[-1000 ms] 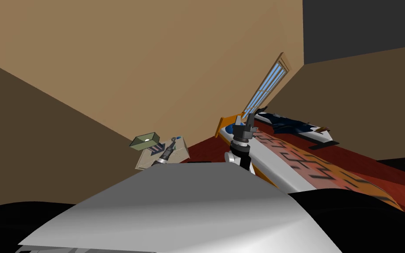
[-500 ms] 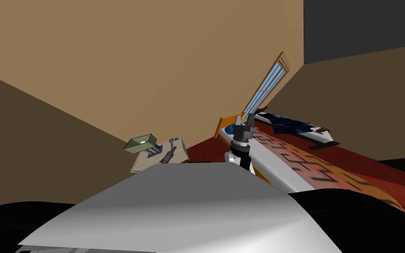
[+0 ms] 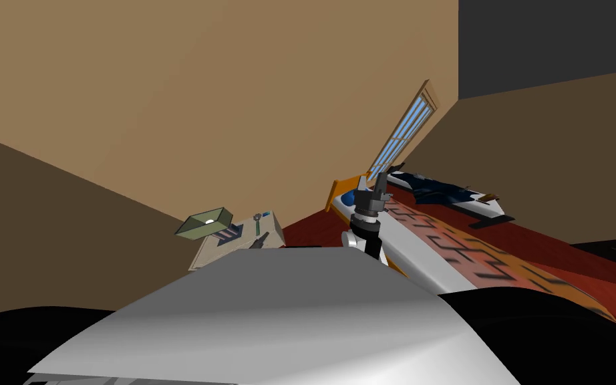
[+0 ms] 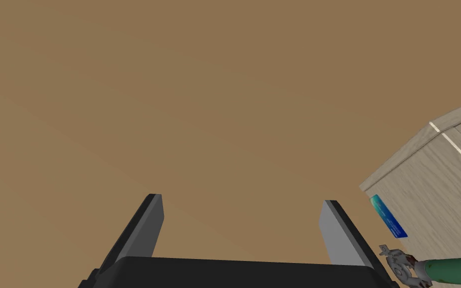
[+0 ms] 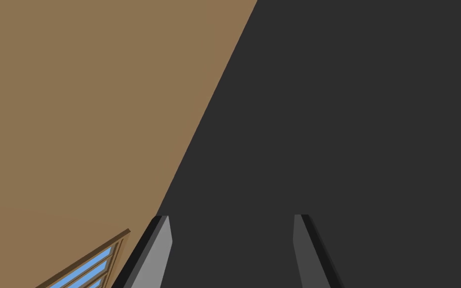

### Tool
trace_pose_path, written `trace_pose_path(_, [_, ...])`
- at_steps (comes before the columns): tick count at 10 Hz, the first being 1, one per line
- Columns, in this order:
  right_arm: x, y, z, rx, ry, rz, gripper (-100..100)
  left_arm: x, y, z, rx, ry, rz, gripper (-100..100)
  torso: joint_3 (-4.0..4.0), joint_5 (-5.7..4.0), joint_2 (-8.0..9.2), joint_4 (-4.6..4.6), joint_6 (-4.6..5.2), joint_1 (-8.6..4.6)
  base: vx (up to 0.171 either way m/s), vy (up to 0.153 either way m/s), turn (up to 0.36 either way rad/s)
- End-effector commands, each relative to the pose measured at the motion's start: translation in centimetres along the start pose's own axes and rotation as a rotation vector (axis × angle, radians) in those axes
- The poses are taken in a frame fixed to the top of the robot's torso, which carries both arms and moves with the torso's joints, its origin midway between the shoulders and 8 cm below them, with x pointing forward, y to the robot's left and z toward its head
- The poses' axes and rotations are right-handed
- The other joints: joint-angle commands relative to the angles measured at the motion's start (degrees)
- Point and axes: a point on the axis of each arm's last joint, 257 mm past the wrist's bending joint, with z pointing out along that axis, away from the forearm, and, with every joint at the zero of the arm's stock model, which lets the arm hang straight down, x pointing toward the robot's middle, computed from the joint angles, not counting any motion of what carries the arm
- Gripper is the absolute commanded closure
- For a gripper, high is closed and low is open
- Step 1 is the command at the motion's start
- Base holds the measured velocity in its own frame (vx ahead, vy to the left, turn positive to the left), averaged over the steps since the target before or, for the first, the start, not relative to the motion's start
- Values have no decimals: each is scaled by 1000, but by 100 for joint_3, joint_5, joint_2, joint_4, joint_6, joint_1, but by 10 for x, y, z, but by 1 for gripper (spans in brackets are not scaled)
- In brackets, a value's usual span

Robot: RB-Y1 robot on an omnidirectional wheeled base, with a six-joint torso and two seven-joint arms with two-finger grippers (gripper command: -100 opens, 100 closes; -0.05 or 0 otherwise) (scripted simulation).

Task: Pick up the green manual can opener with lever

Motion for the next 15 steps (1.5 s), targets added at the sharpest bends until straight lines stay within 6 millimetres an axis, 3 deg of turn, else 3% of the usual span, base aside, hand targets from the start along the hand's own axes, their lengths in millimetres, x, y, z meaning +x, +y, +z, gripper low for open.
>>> trace_pose_path(1, [0,0,0,0,0,0,0,6,19,-8,-38,27,-6,-100,0,0,0,0,0,0,85,-40,-11])
trace_pose_path(3, [0,0,0,0,0,0,0,16,33,-17,-65,76,0,-100,9,1,17,3,-1,9,51,-13,-12])
trace_pose_path(8, [0,0,0,0,0,0,0,38,92,-57,-201,177,-5,-100,-6,1,-10,-2,0,6,104,-26,-20])
trace_pose_path(9, [0,0,0,0,0,0,0,38,94,-59,-206,178,-6,-100,-4,0,-4,-2,-1,3,38,-13,7])
trace_pose_path(15, [0,0,0,0,0,0,0,50,153,-117,-357,311,11,-100,-7,2,-11,-3,0,15,103,-2,-16])
